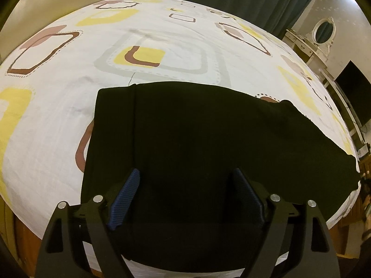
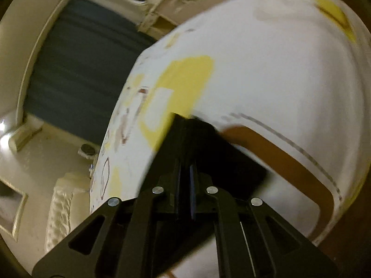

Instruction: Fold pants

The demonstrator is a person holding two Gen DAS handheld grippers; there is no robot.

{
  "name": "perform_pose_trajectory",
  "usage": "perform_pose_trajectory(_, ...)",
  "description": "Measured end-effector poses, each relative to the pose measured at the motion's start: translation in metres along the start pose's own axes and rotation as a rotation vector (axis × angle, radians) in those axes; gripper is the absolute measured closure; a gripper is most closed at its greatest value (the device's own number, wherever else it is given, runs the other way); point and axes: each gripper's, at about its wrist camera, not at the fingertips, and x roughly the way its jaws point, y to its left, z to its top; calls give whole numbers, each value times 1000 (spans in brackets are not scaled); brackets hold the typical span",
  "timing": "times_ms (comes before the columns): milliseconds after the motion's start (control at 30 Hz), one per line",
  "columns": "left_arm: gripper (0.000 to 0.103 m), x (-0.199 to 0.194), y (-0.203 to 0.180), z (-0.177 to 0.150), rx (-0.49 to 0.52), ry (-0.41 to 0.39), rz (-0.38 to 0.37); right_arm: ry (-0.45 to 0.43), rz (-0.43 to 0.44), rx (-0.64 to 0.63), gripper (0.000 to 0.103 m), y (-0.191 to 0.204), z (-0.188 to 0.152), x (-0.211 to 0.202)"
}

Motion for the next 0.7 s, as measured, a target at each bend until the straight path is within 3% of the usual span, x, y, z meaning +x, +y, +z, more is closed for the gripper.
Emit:
perform_pose_trajectory(133, 21, 0, -1, 0, -8, -7, 5, -1, 8, 34, 97, -6, -9, 3)
perform_pose_trajectory(233, 21, 0, -1, 0, -8, -8, 9, -10, 44, 86, 88, -8, -6, 1)
perform_pose_trajectory(300, 20, 0, 0, -1, -13, -9, 6, -37, 59, 110, 62, -7, -2, -2)
perform_pose_trajectory(367, 20, 0, 0, -1, -11, -11, 7, -27, 62, 125, 59, -12, 1, -2)
perform_pose_trajectory(433, 20, 1, 0, -1, -9, -12, 11, 5, 27, 104, 67, -7, 3, 4)
perform_pose_trajectory(467, 20, 1, -1, -1, -8, -13, 12, 20, 13, 80, 86, -4, 4, 7)
perform_pose_trajectory(500, 19, 1, -1, -1, -7, -14, 15, 26, -1, 55, 96, -1, 4, 5)
perform_pose_trajectory(700, 18, 1, -2, -2, -11, -16, 13, -27, -56, -8, 97, -1, -1, -17)
